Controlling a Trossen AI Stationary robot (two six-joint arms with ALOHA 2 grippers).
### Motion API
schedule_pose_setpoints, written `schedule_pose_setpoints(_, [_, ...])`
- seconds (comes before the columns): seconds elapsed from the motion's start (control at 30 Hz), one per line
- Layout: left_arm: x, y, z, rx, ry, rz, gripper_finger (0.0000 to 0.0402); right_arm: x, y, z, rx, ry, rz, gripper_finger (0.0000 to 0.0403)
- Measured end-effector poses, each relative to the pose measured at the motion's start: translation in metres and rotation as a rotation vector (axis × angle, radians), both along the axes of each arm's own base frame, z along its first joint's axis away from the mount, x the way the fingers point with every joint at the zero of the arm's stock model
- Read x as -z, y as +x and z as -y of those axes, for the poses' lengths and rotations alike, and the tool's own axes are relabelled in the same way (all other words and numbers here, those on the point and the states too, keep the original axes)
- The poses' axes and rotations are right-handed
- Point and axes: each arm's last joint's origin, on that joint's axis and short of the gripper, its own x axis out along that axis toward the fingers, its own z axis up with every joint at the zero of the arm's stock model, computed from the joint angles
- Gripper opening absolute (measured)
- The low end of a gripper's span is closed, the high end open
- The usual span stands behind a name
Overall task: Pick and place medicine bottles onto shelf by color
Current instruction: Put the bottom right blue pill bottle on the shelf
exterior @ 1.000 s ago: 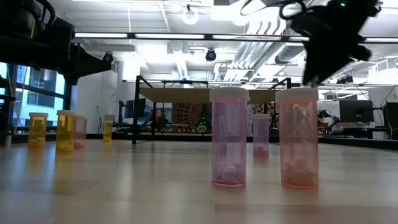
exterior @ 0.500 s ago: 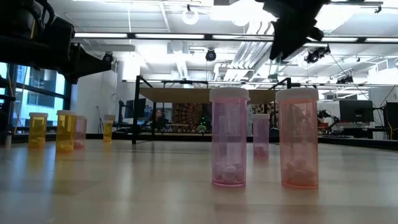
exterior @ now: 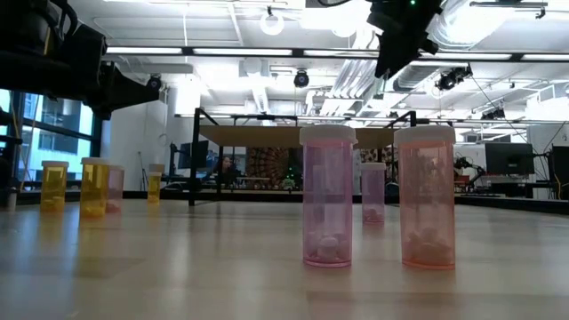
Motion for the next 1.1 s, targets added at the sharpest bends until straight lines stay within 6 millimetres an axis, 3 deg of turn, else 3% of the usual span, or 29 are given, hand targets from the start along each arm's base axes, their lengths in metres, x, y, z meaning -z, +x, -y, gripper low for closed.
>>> schedule_pose_setpoints(0.27, [0.000,0.000,0.000,0.000,0.001,0.001,0.0000,-0.018,-0.008,0.037,-0.013,-0.035,0.061,0.0103])
schedule_pose_setpoints(0.57, [0.000,0.000,0.000,0.000,0.015,-0.009,0.0000,-0.025,0.012,0.079,-0.048,0.004,-0.012,0.0103])
schedule_pose_setpoints(1.1, [0.000,0.000,0.000,0.001,0.000,-0.001,0.0000,0.012,0.022,0.114,-0.040,0.187,-0.101,0.0103])
